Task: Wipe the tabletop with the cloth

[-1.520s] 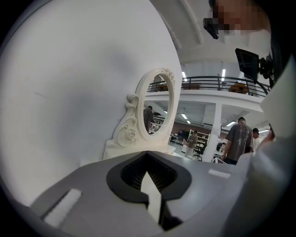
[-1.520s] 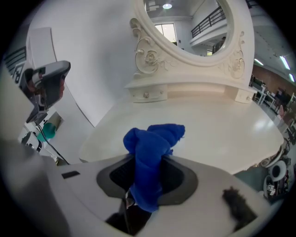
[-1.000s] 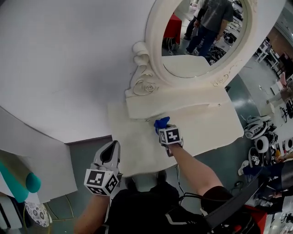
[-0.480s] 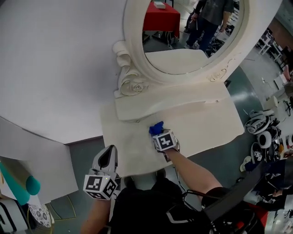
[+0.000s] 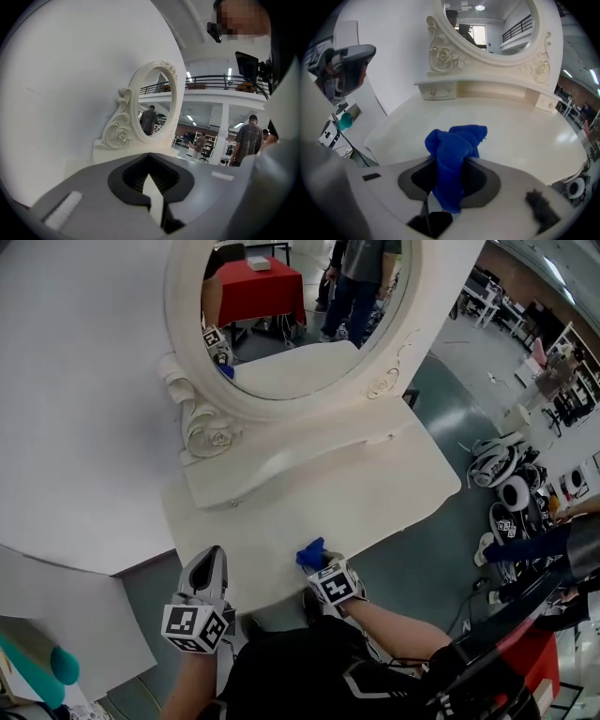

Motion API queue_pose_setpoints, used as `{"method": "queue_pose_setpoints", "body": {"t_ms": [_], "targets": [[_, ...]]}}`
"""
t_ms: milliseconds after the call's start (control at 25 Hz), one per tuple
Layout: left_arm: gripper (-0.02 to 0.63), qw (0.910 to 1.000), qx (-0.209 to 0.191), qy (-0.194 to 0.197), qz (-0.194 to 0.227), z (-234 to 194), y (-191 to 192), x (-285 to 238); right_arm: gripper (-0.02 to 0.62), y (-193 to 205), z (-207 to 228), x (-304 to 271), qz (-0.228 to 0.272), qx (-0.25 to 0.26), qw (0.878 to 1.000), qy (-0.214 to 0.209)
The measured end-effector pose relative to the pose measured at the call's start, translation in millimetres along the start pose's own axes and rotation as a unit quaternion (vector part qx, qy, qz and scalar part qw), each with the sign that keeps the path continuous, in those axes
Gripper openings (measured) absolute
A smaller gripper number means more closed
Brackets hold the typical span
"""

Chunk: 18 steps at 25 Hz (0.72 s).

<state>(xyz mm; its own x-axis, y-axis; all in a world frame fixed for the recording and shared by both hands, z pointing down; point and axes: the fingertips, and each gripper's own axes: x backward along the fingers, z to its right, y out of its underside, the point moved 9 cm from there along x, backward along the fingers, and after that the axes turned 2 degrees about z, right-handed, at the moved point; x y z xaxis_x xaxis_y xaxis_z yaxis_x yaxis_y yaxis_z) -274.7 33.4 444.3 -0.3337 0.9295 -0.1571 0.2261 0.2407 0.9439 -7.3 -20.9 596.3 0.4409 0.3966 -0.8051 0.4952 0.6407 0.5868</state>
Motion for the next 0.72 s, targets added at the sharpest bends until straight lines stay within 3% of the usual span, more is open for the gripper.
{"method": "queue_pose_setpoints", "body": {"t_ms": [360,720], "targets": [[0.008,0.9999,-0.009,0.004,-0.004,12,0,-8,0.137,5,8,14,-0.002,-0.035,0.999,-0.015],[0.009,0.9988,-0.012,-0.047,-0.007,8,-2,-1,0.138,-112,58,-51,0.066,-0.020,0.997,-0.015]]}}
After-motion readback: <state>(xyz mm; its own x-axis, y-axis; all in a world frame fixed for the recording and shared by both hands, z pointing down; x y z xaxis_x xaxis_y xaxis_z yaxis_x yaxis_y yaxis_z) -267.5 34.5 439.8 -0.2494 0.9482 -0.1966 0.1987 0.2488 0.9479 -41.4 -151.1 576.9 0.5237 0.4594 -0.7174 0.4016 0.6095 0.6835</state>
